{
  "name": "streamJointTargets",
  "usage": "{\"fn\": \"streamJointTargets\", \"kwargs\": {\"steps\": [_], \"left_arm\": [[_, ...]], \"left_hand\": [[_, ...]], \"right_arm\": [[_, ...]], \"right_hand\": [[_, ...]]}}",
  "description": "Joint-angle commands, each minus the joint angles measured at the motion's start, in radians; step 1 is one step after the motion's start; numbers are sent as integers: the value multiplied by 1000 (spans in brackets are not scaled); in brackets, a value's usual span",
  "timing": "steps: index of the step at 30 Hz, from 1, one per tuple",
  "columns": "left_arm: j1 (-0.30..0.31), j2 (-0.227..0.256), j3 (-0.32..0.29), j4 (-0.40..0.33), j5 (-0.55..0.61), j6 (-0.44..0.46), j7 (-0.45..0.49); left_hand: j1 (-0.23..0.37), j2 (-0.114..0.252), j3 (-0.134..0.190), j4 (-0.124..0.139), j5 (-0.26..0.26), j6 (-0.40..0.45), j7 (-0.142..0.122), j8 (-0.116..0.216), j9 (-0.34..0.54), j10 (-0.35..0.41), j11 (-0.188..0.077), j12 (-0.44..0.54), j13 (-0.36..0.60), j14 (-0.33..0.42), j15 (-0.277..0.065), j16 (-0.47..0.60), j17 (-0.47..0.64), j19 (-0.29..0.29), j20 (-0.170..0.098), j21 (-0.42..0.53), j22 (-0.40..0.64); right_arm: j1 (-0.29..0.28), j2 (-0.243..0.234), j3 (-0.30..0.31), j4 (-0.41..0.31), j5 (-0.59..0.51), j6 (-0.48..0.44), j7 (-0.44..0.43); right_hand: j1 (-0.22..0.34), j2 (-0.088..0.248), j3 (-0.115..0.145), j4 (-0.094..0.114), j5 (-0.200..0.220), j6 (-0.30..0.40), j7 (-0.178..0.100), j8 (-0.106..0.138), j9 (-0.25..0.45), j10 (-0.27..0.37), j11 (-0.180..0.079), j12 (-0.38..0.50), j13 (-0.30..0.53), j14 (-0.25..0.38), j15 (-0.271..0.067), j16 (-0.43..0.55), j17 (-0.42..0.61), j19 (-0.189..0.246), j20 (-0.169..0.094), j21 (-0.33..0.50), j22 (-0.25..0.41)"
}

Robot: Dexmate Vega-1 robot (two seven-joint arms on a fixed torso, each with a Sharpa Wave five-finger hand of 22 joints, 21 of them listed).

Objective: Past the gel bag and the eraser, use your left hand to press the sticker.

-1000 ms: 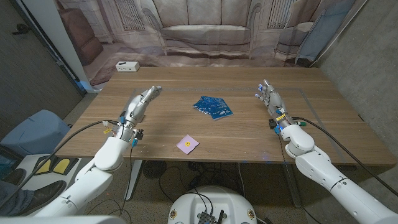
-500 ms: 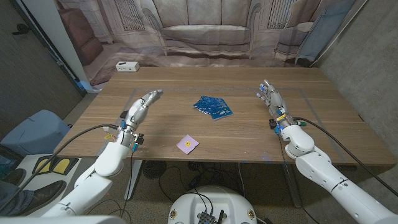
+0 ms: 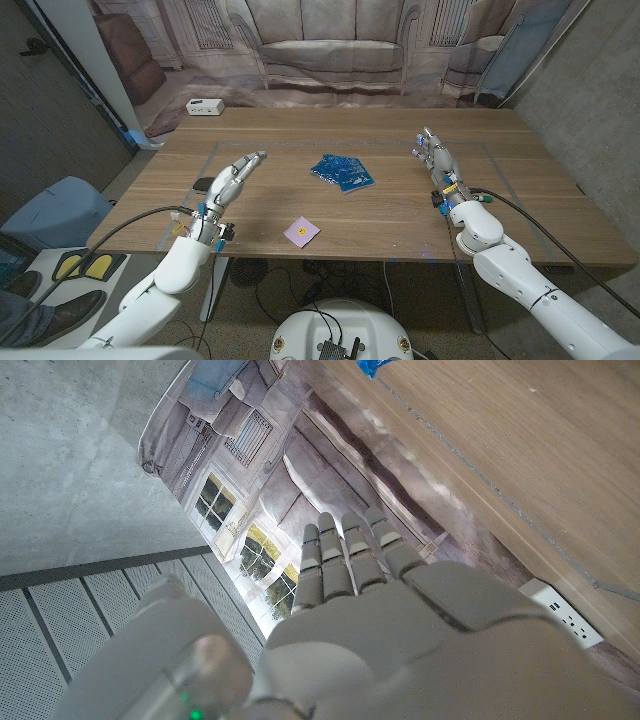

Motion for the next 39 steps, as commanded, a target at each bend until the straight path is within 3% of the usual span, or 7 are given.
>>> {"fn": "streamJointTargets", "kwargs": {"steps": [1,12,26,39], "left_arm": [[39,-22,-4,-9,77,-25,41],[49,-13,-4,1,76,-61,19],[123,-22,-49,-30,139,-82,43],[154,-27,-106,-68,381,-35,142]], "left_hand": [[7,0,3,-6,1,16,1,3,2,5,1,-1,2,5,2,-1,3,14,1,-2,4],[8,-2,1,-8,1,25,3,3,2,10,-1,-2,2,12,0,0,3,22,1,-2,4],[10,-4,-2,-11,2,37,6,2,2,22,2,-2,2,25,1,0,3,30,5,-5,4],[12,-5,-5,-13,3,48,6,1,2,29,9,-4,3,42,10,2,4,49,3,-3,4]], "right_arm": [[-12,7,-3,-15,-15,1,-20],[-16,11,-12,-33,-33,-9,-37],[-22,19,-27,-46,-51,-12,-45],[-36,29,-39,-73,-76,-28,-78]], "right_hand": [[1,7,-2,-4,-4,6,-2,0,2,-5,-1,0,0,-8,3,-3,3,3,2,-3,5],[1,7,-3,-5,-5,6,0,-2,2,-5,-1,-1,0,-8,4,-3,2,3,3,-6,5],[-1,8,-5,-7,-6,9,3,-2,2,-3,-1,0,-1,-8,4,-3,1,5,4,-12,5],[-1,9,-6,-8,-6,10,3,-4,3,-2,-1,1,-1,-7,4,-2,0,7,4,-16,6]]}}
